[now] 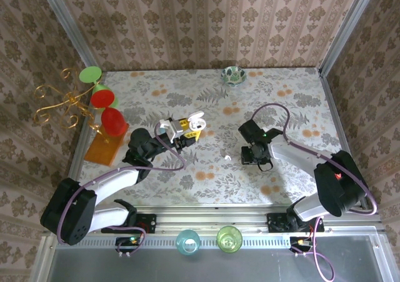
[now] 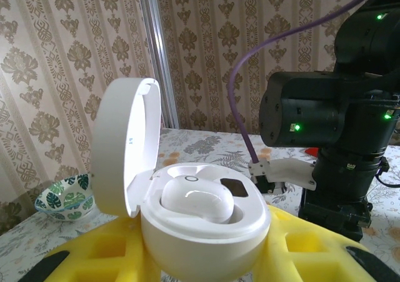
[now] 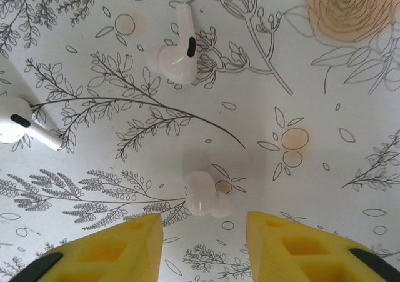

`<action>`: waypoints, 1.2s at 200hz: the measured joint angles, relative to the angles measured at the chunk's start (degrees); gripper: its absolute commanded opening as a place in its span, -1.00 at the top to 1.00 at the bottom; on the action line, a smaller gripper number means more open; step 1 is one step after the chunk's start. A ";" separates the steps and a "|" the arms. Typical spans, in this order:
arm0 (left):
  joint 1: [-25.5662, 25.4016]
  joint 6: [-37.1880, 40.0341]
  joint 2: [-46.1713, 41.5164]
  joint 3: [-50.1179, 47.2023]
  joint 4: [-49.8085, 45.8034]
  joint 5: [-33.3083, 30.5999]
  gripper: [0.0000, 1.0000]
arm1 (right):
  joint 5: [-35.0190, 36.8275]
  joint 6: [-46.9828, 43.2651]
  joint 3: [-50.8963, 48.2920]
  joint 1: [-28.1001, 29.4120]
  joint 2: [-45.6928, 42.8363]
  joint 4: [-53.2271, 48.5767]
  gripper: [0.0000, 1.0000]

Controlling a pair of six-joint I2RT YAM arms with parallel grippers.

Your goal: Insert the wireless bluetooth earbuds into the charging case

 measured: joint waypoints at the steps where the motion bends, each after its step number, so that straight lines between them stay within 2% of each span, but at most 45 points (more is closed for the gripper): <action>1: 0.00 0.00 0.00 0.00 -0.02 0.00 0.58 | 0.11 0.02 0.11 0.07 0.07 -0.09 0.19; 52: 0.02 0.44 0.00 0.02 -0.07 0.00 0.58 | 6.58 0.31 4.57 5.03 6.01 -4.35 0.30; 112: 0.50 0.44 -0.02 0.00 -0.07 0.00 0.58 | 12.09 0.48 8.33 8.35 12.57 -7.89 0.42; 240: 0.76 0.44 -0.87 0.00 -0.09 0.00 0.58 | 16.57 0.48 11.98 11.10 18.62 -12.02 0.45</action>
